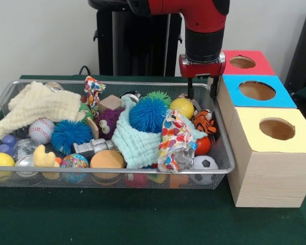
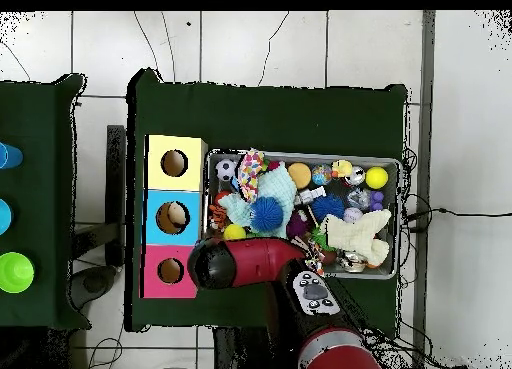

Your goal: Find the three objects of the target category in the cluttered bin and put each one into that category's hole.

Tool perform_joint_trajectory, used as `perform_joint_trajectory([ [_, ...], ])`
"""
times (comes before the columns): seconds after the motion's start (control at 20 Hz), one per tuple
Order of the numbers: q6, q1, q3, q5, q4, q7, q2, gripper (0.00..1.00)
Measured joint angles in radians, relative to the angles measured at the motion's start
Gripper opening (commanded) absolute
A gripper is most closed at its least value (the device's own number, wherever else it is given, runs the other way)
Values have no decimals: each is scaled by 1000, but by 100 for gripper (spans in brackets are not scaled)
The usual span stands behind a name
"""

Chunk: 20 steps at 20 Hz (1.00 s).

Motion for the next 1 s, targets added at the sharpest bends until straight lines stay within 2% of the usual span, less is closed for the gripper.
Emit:
perform_joint_trajectory([
  [0.45, 25, 18, -12, 1, -19, 0, 2, 100],
  [0.7, 93, 22, -12, 13, -52, 0, 12, 100],
  [1.0, 227, 23, -11, 41, -120, 0, 41, 100],
])
